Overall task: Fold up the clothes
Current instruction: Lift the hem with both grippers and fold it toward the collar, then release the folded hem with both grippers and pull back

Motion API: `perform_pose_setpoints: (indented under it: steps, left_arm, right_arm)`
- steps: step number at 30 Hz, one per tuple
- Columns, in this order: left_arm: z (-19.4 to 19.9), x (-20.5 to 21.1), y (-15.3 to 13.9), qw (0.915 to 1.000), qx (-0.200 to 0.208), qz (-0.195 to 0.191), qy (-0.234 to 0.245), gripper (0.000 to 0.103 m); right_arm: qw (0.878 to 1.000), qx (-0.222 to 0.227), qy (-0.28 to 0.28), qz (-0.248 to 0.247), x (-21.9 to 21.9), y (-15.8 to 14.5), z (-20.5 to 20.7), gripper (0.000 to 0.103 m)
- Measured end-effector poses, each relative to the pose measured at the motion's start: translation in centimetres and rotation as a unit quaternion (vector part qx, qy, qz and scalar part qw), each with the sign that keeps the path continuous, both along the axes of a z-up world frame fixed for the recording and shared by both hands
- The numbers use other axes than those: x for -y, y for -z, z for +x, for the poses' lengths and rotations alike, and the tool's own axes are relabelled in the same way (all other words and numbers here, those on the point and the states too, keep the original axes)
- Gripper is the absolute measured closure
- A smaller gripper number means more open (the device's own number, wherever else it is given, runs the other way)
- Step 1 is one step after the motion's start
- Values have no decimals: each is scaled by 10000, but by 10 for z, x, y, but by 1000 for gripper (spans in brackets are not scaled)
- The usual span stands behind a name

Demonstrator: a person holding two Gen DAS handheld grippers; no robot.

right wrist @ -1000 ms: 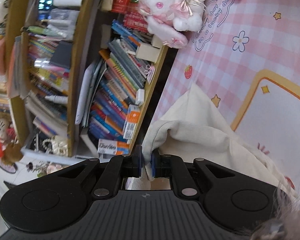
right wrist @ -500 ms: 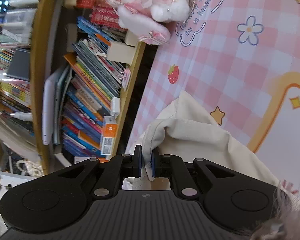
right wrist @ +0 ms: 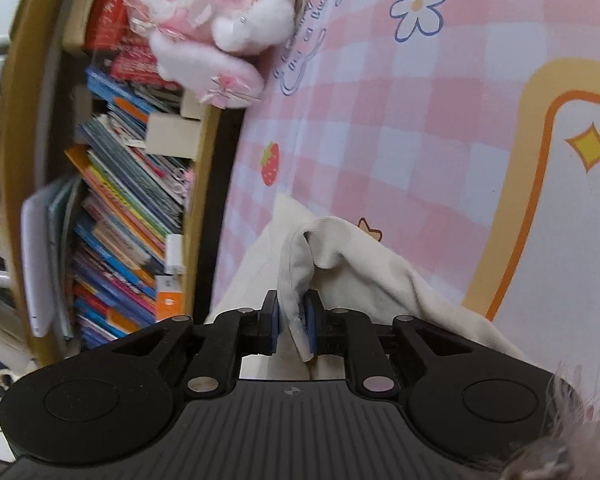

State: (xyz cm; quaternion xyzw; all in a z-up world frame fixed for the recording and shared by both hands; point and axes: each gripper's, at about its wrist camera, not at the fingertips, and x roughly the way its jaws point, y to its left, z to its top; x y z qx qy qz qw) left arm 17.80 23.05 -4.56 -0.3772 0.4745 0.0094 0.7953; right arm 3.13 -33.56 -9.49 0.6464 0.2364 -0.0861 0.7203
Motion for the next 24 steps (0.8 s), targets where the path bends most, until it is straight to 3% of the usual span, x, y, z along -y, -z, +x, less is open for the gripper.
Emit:
perform_pose_setpoints:
  steps: [5, 13, 15, 20, 24]
  left_arm:
    - [-2, -1, 2, 9998, 20, -190, -103, 79]
    - [-4, -5, 4, 9978, 237, -597, -190, 61]
    - [-3, -7, 6, 9967, 296, -736, -176, 53]
    - [-1, -18, 16, 9913, 324, -1250, -233, 54]
    - [2, -25, 21, 9873, 214, -1559, -226, 54]
  right_arm:
    - [9995, 186, -236, -87, 2, -8, 2, 66]
    - [9921, -198, -1101, -560, -6, -24, 22, 54]
    - [9907, -238, -1220, -548, -4, -25, 25, 54]
    - [9871, -420, -1421, -607, -1, -29, 34, 56]
    - [9841, -716, -1509, -613, 1, -31, 39, 69]
